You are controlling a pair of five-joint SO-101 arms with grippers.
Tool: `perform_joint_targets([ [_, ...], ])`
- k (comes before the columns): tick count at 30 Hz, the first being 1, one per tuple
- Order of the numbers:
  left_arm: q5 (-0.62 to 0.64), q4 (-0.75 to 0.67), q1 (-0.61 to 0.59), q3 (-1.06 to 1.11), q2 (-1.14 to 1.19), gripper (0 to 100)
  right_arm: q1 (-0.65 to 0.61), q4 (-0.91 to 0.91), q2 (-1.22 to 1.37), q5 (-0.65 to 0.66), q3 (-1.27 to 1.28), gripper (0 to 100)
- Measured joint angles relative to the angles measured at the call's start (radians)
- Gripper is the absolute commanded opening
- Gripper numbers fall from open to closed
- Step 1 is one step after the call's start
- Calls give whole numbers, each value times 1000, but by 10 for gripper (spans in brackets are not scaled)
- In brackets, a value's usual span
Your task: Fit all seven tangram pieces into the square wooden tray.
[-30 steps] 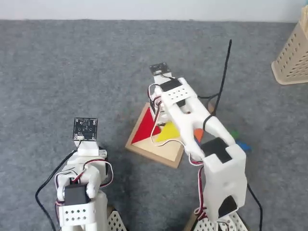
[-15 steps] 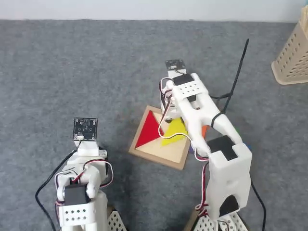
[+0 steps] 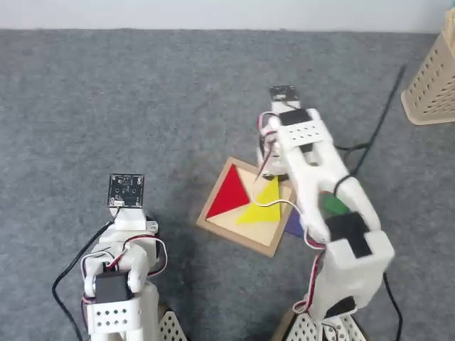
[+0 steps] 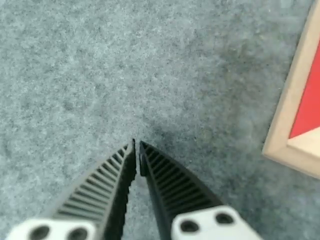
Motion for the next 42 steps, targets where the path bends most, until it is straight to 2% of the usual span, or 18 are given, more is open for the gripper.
perform_joint_targets([
  [11,0,0,0,0,0,12,91,-97,-218,23,244,9],
  [14,0,0,0,0,0,12,41,-114,-308,130,287,65],
  [19,0,0,0,0,0,12,-178,-115,-483,439,391,240],
  [22,0,0,0,0,0,12,-270,-118,-543,586,476,234],
  [25,0,0,0,0,0,12,-316,-161,-554,644,537,211],
  [30,0,0,0,0,0,12,-376,-193,-549,776,588,251],
  [42,0,0,0,0,0,12,-379,-302,-404,914,588,270],
])
